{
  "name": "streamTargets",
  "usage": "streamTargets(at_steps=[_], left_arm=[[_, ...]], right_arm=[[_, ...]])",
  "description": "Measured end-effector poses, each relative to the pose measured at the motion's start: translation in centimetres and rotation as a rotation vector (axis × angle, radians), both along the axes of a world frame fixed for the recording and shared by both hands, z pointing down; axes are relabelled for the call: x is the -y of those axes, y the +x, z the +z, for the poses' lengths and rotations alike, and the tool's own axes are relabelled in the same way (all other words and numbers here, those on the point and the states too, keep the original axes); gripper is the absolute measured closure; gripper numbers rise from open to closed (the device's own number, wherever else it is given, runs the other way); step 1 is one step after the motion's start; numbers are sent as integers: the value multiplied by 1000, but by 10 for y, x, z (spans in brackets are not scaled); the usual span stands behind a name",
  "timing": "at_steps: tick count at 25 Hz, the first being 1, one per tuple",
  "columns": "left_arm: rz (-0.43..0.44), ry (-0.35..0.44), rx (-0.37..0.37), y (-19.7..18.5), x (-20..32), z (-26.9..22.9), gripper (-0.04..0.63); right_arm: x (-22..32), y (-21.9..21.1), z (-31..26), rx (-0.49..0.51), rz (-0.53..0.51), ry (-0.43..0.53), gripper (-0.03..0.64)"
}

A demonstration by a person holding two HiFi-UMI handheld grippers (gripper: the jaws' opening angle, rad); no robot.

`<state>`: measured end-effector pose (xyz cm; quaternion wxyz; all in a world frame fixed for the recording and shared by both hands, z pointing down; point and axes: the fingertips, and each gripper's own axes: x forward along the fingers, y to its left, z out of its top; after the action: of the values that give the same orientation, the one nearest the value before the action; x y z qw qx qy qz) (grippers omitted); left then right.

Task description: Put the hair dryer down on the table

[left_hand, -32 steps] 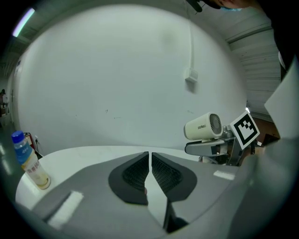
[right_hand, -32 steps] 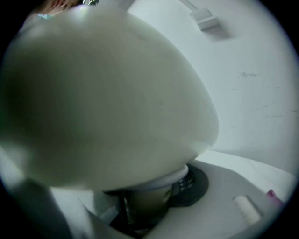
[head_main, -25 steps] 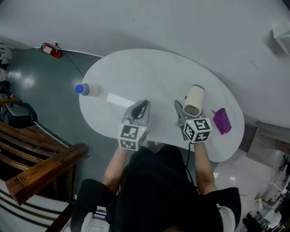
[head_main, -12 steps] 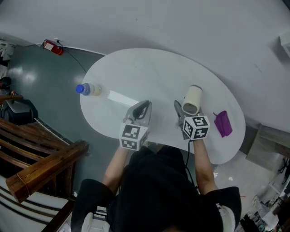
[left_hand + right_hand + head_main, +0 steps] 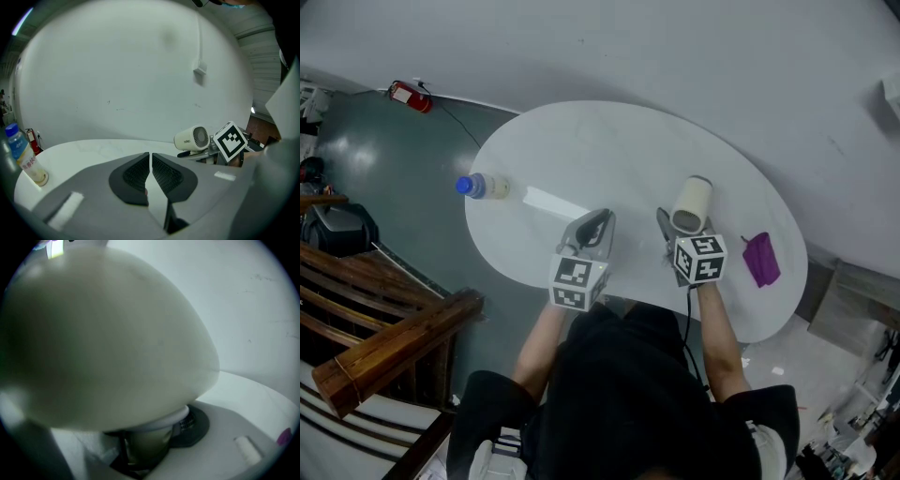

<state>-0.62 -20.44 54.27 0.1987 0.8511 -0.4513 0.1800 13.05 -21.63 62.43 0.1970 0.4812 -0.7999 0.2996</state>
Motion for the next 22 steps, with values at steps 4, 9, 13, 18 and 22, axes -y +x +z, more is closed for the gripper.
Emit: streamTargets(at_steps=[4,9,13,18,22], left_arm=[[-11,-7,5,-1,2,2,572],[-26,-15,8,-4,5,6,572],[-30,-19,9,-4,7,7,571],[-35,-25,10,-5,11,10,572],[-41,-31,11,-7,14,12,572]], right_arm=[[3,0,9,-15,-9,-27,390],[6,-3,18,-31,-23,-43,390],[10,-7,24,-29,-29,-56,390],[14,-8,33,-32,-33,-81,389],[17,-7,39,-34,-34,-98,389]])
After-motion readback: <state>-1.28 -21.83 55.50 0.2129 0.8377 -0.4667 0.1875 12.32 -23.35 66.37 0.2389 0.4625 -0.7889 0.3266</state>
